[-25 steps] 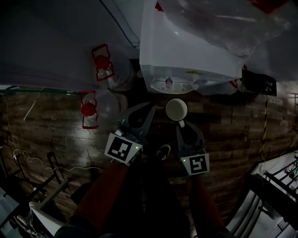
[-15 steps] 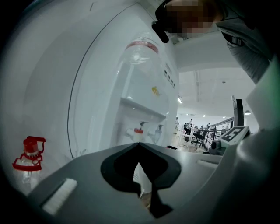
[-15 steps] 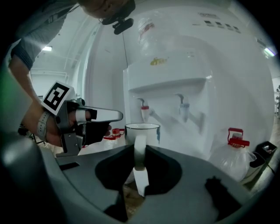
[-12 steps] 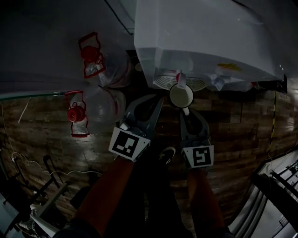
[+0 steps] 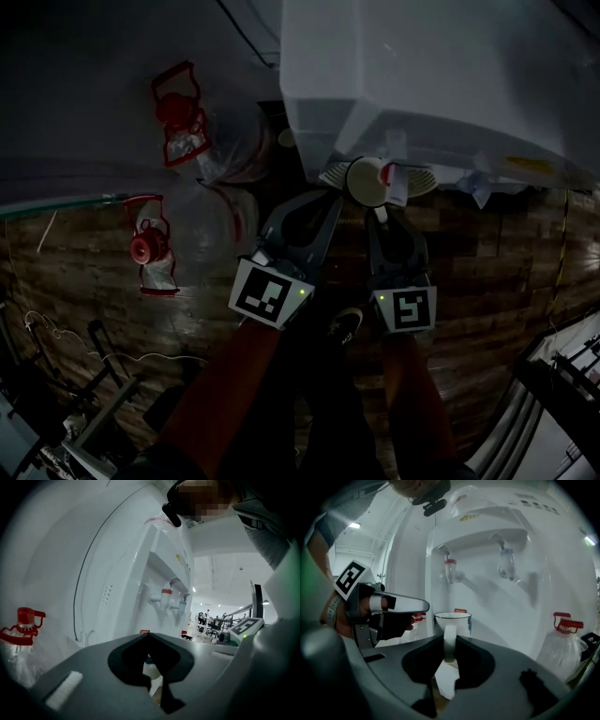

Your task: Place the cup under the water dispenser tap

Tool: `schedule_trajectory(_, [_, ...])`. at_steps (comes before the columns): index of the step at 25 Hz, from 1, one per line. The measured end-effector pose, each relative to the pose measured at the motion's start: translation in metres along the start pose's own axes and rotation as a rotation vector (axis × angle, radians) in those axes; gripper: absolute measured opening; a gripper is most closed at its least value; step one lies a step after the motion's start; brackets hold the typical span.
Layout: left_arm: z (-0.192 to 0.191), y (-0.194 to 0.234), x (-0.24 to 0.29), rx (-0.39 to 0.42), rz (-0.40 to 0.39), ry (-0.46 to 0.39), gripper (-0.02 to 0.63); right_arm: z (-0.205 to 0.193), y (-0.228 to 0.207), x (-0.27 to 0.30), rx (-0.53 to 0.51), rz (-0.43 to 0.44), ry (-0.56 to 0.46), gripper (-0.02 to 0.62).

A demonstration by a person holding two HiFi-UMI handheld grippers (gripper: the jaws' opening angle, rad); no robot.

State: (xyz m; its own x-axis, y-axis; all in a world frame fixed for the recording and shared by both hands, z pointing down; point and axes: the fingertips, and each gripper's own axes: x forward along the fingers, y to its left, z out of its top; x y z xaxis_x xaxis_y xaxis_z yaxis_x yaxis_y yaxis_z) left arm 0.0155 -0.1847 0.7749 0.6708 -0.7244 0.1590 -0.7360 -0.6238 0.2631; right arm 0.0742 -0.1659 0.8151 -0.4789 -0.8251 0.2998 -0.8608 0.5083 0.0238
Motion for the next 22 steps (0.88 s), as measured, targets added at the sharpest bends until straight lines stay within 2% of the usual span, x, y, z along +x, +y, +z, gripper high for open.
schedule_trajectory(9, [-0.007, 0.005, 0.005, 0.0, 0.001, 0.005, 0.008, -0.014, 0.001, 0.009, -0.03, -0.005, -0.003, 0.066])
schedule_trajectory(16, [-0.006, 0.006, 0.003, -0.01, 0.018, 0.006, 0.008, -0.017, 0.0, 0.008, -0.006, -0.016, 0.025, 0.077])
schedule_trajectory(20, [-0.005, 0.007, 0.001, 0.001, 0.022, -0.003, 0.008, -0.019, 0.001, 0.009, 0.009, -0.017, 0.036, 0.141])
schedule_trajectory(22, [-0.005, 0.008, 0.0, 0.005, 0.027, -0.019, 0.008, -0.018, 0.002, 0.01, 0.005, -0.018, 0.036, 0.141])
